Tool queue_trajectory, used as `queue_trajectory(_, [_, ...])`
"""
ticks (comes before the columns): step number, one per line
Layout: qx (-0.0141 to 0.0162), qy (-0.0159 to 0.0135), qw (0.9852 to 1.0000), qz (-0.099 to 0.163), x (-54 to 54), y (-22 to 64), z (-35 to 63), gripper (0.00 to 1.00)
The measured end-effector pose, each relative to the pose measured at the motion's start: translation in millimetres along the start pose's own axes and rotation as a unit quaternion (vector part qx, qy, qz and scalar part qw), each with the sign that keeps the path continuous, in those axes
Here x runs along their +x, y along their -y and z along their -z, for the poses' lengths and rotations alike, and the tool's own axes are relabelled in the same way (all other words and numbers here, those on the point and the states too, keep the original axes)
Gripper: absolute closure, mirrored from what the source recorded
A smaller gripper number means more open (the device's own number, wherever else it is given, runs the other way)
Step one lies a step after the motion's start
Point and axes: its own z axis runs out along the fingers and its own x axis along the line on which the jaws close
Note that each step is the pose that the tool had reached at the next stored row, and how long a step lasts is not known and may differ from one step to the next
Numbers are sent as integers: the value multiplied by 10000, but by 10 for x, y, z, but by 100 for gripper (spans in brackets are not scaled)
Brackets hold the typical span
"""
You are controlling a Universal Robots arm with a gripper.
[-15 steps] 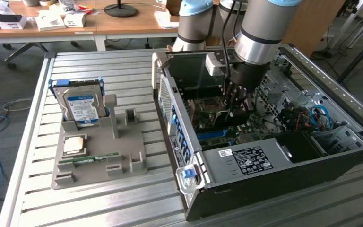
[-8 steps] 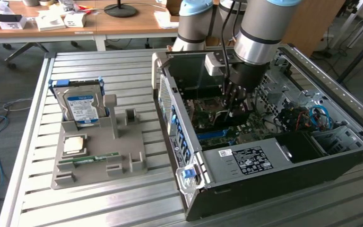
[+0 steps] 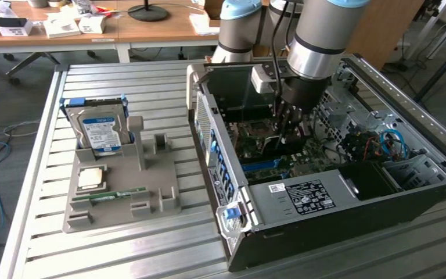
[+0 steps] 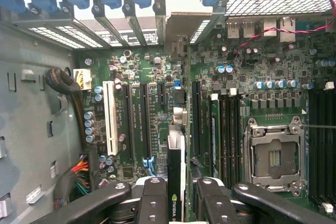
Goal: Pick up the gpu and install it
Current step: 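Insert the gpu into the slot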
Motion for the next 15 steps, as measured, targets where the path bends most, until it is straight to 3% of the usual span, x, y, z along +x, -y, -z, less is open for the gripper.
queue_trajectory(15, [0,0,10000,0,1,-10,0,74])
